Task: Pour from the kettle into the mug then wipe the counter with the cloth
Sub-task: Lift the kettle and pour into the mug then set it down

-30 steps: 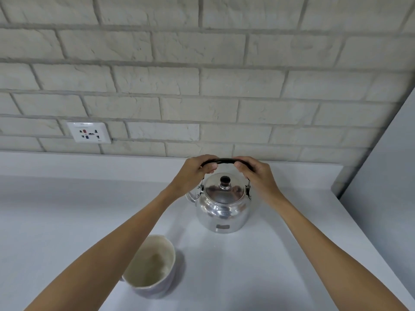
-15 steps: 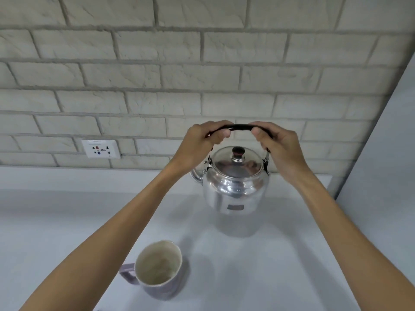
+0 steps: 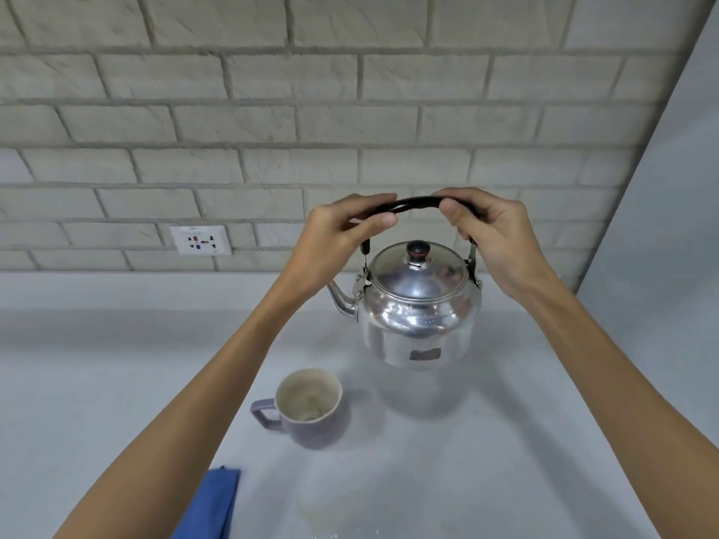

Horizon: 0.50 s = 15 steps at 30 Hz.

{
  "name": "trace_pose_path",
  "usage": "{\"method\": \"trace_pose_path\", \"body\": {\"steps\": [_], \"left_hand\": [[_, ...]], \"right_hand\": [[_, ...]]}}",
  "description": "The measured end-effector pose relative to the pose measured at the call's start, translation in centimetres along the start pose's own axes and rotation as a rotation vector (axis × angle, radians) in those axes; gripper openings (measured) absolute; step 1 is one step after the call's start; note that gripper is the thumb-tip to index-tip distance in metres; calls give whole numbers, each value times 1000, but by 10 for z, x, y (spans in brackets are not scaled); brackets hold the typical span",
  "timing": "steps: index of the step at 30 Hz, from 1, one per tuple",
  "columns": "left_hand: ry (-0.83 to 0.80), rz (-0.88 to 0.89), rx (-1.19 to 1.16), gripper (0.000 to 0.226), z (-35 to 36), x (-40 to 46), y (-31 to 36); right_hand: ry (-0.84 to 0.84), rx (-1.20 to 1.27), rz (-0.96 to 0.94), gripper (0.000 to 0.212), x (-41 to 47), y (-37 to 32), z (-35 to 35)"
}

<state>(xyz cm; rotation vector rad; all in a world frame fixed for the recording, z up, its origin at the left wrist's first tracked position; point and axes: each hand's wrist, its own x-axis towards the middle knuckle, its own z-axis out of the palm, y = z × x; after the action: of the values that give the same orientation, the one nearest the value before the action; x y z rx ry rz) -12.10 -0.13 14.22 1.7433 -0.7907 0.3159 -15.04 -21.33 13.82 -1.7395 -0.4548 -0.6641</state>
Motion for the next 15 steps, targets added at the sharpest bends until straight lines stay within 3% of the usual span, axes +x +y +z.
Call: {"method": "trace_pose_path", "body": {"steps": [4,10,15], "left_hand": [[-45,-111,-80,39,-17,-44,-27],[-190,-300,166,76,-46,-125,-95],[-280,-496,125,102,-56,-177,-140]], "right_hand": [[-41,-21,28,18,-26,1,5],[-136,-50,73,20,-54,2,12],[-183,-84,125,23,-69,8,17]]}}
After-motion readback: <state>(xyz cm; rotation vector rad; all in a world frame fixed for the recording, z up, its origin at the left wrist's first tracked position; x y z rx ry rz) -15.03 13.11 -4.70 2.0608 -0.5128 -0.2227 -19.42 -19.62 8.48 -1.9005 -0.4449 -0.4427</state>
